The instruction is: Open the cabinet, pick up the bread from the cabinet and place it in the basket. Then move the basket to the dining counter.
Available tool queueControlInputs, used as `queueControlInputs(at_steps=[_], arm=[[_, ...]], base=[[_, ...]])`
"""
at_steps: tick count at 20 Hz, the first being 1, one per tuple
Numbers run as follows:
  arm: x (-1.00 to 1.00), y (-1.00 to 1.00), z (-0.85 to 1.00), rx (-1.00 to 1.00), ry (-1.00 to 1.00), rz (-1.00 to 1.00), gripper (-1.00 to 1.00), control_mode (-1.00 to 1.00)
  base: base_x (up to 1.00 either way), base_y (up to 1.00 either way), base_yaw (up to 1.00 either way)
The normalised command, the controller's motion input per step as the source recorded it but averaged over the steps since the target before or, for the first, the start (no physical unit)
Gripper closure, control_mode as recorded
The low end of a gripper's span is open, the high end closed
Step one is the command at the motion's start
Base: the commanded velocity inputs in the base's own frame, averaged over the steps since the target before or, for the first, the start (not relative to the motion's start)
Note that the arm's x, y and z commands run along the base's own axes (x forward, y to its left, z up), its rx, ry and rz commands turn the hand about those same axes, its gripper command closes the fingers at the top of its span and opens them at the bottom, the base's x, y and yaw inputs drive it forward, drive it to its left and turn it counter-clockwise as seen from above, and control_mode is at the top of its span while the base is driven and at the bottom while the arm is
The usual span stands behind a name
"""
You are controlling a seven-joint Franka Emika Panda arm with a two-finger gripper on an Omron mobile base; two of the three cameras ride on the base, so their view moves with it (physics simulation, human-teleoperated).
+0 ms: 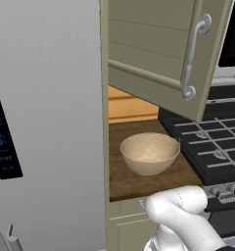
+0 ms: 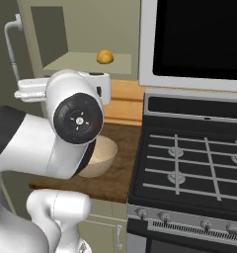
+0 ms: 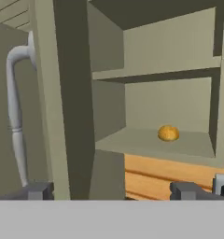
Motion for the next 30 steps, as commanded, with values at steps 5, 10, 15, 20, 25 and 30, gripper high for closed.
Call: queueControlInputs(at_steps=[5,10,15,20,25,30], arm=[[0.19,0.56,-0.08,0.00,-0.05,0.18,-1.00,-1.00],[0.19,0.46,0.00,0.02,0.00,0.21,-1.00,-1.00],[0.00,0.60,-0.02,0.00,0.00,0.36,-1.00,-1.00],[-0.05,0.72,-0.09,0.00,0.03,0.51,-1.00,-1.00],[-0.14,0.78,-0.17,0.00,0.09,0.64,-1.00,-1.00],[0.01,0.63,-0.02,0.00,0.03,0.31,-1.00,-1.00]], base=[[0.00,0.00,0.00],[0.00,0.00,0.00],[0.00,0.00,0.00],[0.00,0.00,0.00],[0.00,0.00,0.00],[0.00,0.00,0.00]])
